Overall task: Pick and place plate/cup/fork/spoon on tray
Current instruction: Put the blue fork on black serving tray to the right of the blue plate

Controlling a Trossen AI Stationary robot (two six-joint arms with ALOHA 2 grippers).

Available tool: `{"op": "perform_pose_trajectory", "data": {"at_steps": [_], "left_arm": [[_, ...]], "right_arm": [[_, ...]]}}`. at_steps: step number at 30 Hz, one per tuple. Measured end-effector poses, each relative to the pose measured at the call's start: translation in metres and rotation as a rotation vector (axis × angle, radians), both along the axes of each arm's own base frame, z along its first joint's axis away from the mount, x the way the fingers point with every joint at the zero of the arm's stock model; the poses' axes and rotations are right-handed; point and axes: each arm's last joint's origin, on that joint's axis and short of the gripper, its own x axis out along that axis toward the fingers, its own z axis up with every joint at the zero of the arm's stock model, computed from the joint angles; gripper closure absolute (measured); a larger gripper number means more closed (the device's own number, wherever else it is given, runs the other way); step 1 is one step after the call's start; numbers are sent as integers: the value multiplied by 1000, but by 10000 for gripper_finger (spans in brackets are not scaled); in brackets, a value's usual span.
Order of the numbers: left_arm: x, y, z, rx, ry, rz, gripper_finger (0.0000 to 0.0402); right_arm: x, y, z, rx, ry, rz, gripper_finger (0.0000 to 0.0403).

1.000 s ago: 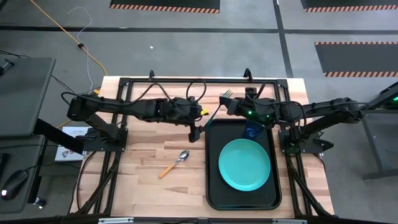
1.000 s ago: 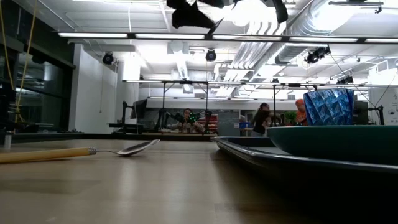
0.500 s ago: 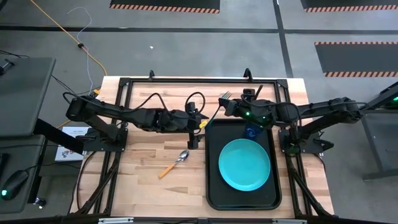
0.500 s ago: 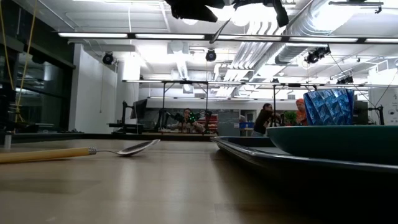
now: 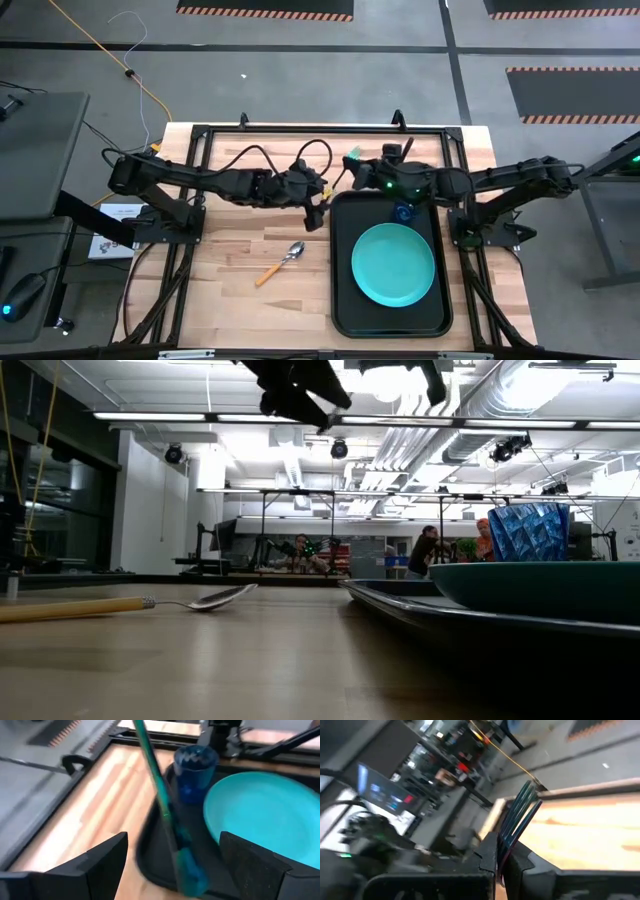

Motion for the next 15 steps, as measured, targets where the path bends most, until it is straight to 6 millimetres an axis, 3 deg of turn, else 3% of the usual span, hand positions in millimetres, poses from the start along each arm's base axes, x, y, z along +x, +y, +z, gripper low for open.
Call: {"op": "perform_pose_trajectory", "data": {"at_steps": [8, 15], "left_arm": [[3, 2, -3, -135, -32, 41, 109], [2, 2, -2, -70, -45, 135, 200]], "right_arm": [[1, 0, 5, -74, -14, 2, 403], [0, -1, 5, -69, -17, -50, 403]]}}
